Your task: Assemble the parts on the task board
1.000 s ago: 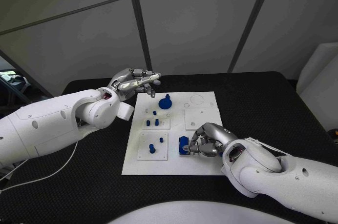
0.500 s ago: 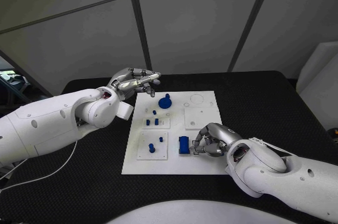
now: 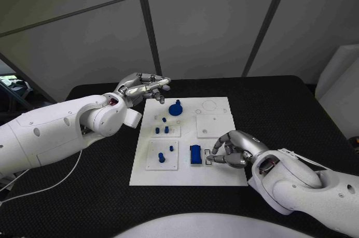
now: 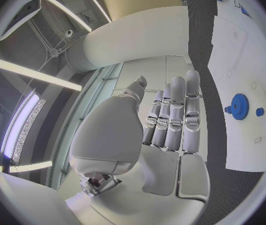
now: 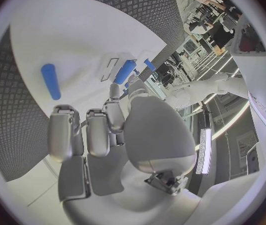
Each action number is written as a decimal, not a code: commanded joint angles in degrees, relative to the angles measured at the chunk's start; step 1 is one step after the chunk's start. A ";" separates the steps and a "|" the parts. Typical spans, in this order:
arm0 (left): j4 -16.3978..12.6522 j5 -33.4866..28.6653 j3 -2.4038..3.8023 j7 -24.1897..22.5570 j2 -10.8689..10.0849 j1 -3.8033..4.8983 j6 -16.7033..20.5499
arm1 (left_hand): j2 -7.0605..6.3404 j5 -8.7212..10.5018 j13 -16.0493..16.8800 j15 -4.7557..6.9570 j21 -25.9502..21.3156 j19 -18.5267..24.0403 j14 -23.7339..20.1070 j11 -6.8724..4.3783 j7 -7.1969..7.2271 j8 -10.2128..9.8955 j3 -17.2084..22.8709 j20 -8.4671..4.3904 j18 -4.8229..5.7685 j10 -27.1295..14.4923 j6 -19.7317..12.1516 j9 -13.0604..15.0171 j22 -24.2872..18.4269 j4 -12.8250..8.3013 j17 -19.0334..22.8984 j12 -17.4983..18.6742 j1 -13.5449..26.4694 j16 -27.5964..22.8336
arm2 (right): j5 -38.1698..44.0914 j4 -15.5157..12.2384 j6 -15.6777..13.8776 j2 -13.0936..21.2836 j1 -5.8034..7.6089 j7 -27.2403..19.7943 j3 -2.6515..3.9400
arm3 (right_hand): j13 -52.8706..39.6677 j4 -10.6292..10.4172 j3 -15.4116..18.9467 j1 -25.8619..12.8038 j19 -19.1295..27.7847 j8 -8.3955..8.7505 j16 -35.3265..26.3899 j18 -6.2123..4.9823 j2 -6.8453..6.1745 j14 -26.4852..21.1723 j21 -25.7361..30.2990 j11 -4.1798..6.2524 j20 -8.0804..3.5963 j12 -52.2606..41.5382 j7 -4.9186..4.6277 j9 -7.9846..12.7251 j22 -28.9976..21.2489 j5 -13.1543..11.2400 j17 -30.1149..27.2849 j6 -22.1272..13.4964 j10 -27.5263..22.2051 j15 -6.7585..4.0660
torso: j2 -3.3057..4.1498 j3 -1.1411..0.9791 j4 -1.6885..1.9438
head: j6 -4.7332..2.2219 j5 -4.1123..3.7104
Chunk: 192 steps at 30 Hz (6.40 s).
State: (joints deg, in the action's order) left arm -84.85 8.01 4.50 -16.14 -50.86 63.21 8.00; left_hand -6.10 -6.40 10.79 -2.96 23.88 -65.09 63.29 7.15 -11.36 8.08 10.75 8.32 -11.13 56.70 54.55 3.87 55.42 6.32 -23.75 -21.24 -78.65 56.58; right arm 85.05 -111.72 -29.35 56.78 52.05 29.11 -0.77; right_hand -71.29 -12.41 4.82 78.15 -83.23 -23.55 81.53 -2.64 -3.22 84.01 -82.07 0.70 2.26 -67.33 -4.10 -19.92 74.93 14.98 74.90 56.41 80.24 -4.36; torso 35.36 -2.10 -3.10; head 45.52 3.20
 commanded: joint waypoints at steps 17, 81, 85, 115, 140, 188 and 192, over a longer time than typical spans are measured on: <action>-0.17 -0.13 -0.04 -0.74 -0.17 -0.73 -0.48 | 0.40 -0.03 0.08 0.16 -0.29 -0.45 -0.38 0.08 0.03 0.25 -0.50 0.05 0.72 -0.48 -0.32 0.02 -0.07 -0.02 0.11 -0.16 -0.48 0.26 | 5.78 -0.38 3.91 8.60 0.14 0.51 0.11 | 0.69 -2.38 0.10 -0.66 0.83 5.47 -1.17 -0.10 0.08 3.24 0.91 -1.09 0.99 1.72 -0.83 2.57 6.78 0.67 1.09 1.80 -0.34 1.04 | 0.04 -0.16 -0.35 | -0.27 -2.33; -0.49 -0.13 -0.03 -0.11 -0.53 -0.94 -1.16 | 0.54 -0.03 0.11 0.11 -0.38 -0.48 -0.43 0.14 -0.03 0.32 -0.80 0.08 0.73 -0.68 -0.44 0.02 -0.16 0.07 0.17 -0.34 -0.58 0.30 | 7.14 -0.42 7.00 2.65 0.04 8.98 0.09 | 0.99 3.44 -18.70 5.42 0.17 8.07 -0.87 0.10 0.42 3.50 0.46 0.01 0.09 3.36 0.37 1.53 7.47 -0.85 2.25 5.60 -0.24 0.10 | -0.10 0.10 -0.13 | 0.62 -1.69; -0.53 -0.13 -0.03 -0.12 -0.53 -0.94 -1.16 | 0.54 -0.03 0.11 0.11 -0.38 -0.48 -0.43 0.14 -0.03 0.32 -0.80 0.08 0.73 -0.68 -0.44 0.02 -0.16 0.07 0.17 -0.34 -0.58 0.30 | 5.27 -0.87 2.72 2.02 0.22 8.36 0.14 | 0.64 3.32 -20.20 3.66 -0.19 8.03 -0.59 0.21 -0.55 3.60 0.05 0.11 0.03 2.95 0.51 1.20 7.86 -1.23 2.65 5.90 0.09 0.02 | -0.07 0.10 -0.07 | 0.52 -1.57; -1.07 -0.13 -0.02 -0.03 -0.51 -0.89 -1.19 | 0.54 -0.03 0.11 0.11 -0.38 -0.48 -0.43 0.14 -0.03 0.32 -0.80 0.08 0.73 -0.68 -0.44 0.02 -0.16 0.07 0.17 -0.34 -0.58 0.30 | -3.53 4.93 8.33 -6.86 0.84 9.07 0.28 | -2.76 0.14 -18.66 -5.70 -2.32 7.55 2.26 0.97 -3.13 4.37 -2.56 0.78 -0.42 -1.16 1.38 -0.55 10.27 3.74 6.42 8.45 2.42 -0.47 | -0.02 0.06 -0.16 | 0.81 -1.12; -1.08 -0.13 -0.02 0.47 -0.49 -0.88 -1.65 | 0.68 -0.03 0.14 0.05 -0.52 -0.51 -0.54 0.21 -0.10 0.39 -1.16 0.12 0.74 -1.00 -0.65 0.01 -0.27 0.09 0.27 -0.56 -0.87 0.32 | -2.27 6.24 8.06 -8.88 0.84 9.60 0.29 | -4.73 -3.02 -14.22 -10.57 -2.79 6.69 2.83 1.14 -1.78 4.46 -3.17 1.32 -0.88 -3.38 2.05 -2.43 10.88 4.36 7.19 9.89 3.69 -0.93 | -0.07 0.02 -0.16 | 0.70 -1.14; 22.25 -12.43 -0.01 -10.42 15.44 -2.36 14.56 | 4.43 -0.33 -7.23 -6.30 -20.27 25.50 -11.71 2.81 2.39 -4.48 -10.12 8.14 0.58 0.14 -0.63 -0.20 -33.06 3.16 20.13 17.49 -3.83 -50.26 | -68.21 51.46 13.80 -25.14 7.66 -52.47 4.64 | 66.99 4.84 -12.72 4.23 34.31 19.95 -77.90 -7.96 1.21 -23.58 78.17 -10.12 12.94 63.51 -6.94 13.15 -55.57 -2.43 -69.08 -1.78 -20.20 12.48 | -5.93 0.85 -1.25 | -9.62 -1.19; 23.16 -12.58 0.00 -10.63 16.05 -2.46 14.61 | 4.63 -0.36 -7.22 -6.32 -20.24 25.42 -11.58 2.85 2.26 -4.45 -10.21 8.13 0.56 0.17 -0.56 -0.18 -33.49 3.07 20.13 17.54 -3.94 -50.62 | -68.44 51.88 14.31 -25.35 7.88 -52.68 4.67 | 67.67 5.56 -12.71 4.12 32.18 19.95 -77.76 -8.03 1.71 -22.07 78.02 -9.98 12.50 63.55 -7.13 13.92 -56.65 -2.05 -70.08 -1.51 -19.95 12.24 | -5.79 0.80 -1.23 | -9.70 -0.85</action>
State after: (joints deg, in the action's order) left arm -61.90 -3.18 4.47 -24.37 -35.01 60.69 21.57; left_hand -1.94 -6.40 3.65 -9.31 3.69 -39.90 51.42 9.86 -9.01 3.85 0.87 16.50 -11.14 57.14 54.25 3.72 22.00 9.40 -3.68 -3.93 -82.63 6.16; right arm 18.82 -59.98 -17.70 31.47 59.74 -21.09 3.82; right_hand -3.70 -7.17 -7.94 82.35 -50.64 -3.76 3.76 -10.26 -1.73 61.60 -4.16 -9.32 14.84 -4.13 -11.14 -6.15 18.43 12.66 4.98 54.49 59.79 7.88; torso 29.51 -1.22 -4.38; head 35.90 2.24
